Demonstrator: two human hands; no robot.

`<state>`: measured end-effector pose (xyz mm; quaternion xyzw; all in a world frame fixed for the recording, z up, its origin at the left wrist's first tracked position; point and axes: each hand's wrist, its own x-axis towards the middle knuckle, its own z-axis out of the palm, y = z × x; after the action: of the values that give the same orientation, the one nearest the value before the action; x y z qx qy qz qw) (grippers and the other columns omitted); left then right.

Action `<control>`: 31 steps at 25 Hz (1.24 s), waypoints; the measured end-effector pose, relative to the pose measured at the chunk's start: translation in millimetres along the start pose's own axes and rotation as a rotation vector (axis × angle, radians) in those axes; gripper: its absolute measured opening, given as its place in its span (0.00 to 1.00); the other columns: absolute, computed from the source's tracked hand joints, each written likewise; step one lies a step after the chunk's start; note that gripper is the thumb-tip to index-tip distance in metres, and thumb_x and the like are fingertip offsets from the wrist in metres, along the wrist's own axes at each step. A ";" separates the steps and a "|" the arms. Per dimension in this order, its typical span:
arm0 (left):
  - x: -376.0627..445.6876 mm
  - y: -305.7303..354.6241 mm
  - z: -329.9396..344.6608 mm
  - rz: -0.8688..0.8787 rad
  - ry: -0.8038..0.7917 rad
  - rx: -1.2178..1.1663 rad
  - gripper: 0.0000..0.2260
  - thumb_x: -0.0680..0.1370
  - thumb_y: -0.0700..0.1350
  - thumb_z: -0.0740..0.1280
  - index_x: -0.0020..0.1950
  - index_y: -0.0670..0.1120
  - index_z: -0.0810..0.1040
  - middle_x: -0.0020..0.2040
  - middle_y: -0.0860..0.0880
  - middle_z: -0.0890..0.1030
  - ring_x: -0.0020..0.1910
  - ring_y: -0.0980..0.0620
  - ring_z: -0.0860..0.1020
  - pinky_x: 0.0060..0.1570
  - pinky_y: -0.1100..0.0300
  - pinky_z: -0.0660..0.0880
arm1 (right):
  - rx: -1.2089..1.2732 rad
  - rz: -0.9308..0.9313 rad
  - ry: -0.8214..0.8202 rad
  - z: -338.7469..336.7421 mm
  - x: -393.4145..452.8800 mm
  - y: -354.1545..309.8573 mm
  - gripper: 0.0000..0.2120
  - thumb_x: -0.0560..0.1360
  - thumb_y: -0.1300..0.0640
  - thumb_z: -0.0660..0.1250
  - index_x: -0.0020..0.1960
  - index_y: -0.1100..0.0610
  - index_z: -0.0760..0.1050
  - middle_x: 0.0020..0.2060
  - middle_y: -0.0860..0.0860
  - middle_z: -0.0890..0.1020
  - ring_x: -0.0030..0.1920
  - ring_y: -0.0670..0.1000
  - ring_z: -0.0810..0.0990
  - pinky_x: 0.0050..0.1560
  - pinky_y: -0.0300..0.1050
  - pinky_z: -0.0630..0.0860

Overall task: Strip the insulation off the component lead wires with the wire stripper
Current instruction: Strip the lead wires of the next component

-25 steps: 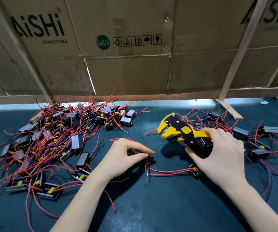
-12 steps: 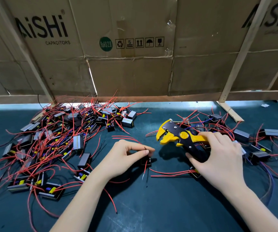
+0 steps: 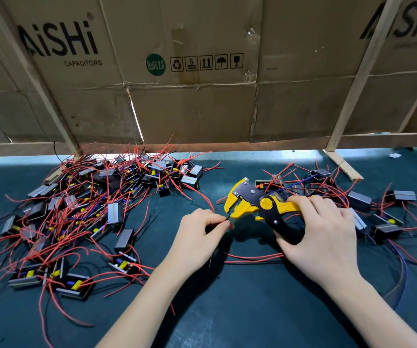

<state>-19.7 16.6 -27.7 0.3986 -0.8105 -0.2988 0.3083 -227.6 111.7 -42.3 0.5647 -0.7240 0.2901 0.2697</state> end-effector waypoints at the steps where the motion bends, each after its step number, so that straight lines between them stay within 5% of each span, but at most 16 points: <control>1: 0.1 0.0 -0.4 -0.003 0.001 -0.001 0.08 0.78 0.44 0.68 0.45 0.50 0.87 0.39 0.47 0.81 0.45 0.54 0.74 0.44 0.68 0.66 | -0.002 -0.007 0.007 -0.1 0.4 -0.3 0.25 0.59 0.48 0.76 0.54 0.54 0.77 0.43 0.49 0.77 0.45 0.58 0.76 0.45 0.52 0.65; 17: -1.0 -1.3 -4.8 -0.007 -0.075 -0.002 0.08 0.79 0.45 0.67 0.48 0.53 0.86 0.40 0.51 0.80 0.45 0.57 0.73 0.42 0.70 0.64 | 0.013 0.006 0.034 -6.4 1.7 -1.5 0.17 0.61 0.46 0.78 0.44 0.54 0.81 0.32 0.49 0.79 0.34 0.58 0.80 0.34 0.47 0.72; 21: 3.5 -7.3 -22.1 -0.050 -0.293 -0.212 0.12 0.79 0.40 0.61 0.59 0.48 0.80 0.42 0.53 0.83 0.45 0.55 0.79 0.50 0.63 0.71 | 0.025 0.101 0.016 -5.6 0.3 -3.6 0.18 0.56 0.49 0.83 0.42 0.52 0.82 0.31 0.49 0.80 0.32 0.58 0.81 0.30 0.45 0.73; 25: 1.0 -17.8 -41.9 0.028 -0.503 -0.369 0.16 0.74 0.34 0.64 0.60 0.45 0.69 0.57 0.49 0.83 0.61 0.52 0.78 0.59 0.56 0.72 | -0.070 0.126 -0.025 -1.4 1.7 2.2 0.25 0.60 0.44 0.80 0.50 0.57 0.79 0.39 0.54 0.79 0.42 0.61 0.78 0.42 0.53 0.71; 31: 3.2 -22.0 -30.4 0.170 -0.313 -0.164 0.05 0.74 0.41 0.74 0.49 0.46 0.87 0.51 0.53 0.86 0.55 0.59 0.81 0.60 0.60 0.73 | -0.040 0.206 0.001 -2.3 4.1 12.8 0.25 0.62 0.42 0.79 0.50 0.56 0.77 0.39 0.53 0.78 0.44 0.61 0.77 0.43 0.53 0.69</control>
<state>11.3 -4.3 -23.7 0.2509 -0.8523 -0.3948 0.2341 -240.8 113.1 -39.3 0.4817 -0.7838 0.3020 0.2498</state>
